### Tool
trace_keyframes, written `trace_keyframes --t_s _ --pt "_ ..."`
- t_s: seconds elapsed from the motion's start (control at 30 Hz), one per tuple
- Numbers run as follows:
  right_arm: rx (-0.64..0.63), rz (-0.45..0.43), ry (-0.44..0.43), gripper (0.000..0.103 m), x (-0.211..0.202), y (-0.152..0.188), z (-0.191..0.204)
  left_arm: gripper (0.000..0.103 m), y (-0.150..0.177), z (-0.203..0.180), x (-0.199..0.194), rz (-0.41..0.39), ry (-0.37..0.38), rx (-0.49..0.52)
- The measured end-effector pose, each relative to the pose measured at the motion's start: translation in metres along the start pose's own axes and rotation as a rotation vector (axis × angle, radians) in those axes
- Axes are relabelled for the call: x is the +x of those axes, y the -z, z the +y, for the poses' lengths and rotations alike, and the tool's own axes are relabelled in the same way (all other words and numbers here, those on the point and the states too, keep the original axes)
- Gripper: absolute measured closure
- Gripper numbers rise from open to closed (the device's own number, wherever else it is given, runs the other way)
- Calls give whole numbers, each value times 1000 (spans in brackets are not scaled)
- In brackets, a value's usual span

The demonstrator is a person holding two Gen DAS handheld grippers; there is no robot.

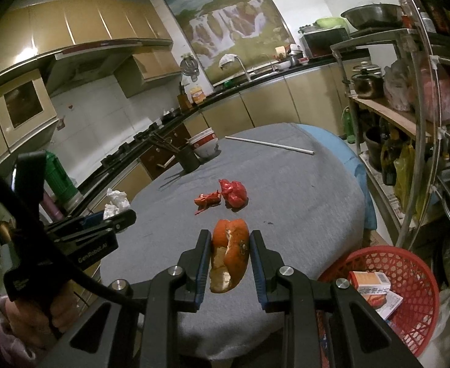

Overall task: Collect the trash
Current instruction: 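Lift the tissue and orange peel and hold them above the table, then carry the tissue and peel to the red basket and open both tools over it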

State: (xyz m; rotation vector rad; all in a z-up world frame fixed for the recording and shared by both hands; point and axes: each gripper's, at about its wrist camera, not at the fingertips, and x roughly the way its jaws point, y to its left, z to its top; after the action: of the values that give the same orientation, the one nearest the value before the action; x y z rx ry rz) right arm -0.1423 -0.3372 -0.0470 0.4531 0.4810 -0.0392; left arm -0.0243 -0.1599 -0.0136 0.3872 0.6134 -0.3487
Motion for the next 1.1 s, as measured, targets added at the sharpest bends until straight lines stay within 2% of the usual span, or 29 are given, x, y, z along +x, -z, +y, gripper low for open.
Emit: trace_keyframes --t_s 1.1 --pt "92 -40 12 75 -24 8 -29 67 -7 -37 -6 -13 2 93"
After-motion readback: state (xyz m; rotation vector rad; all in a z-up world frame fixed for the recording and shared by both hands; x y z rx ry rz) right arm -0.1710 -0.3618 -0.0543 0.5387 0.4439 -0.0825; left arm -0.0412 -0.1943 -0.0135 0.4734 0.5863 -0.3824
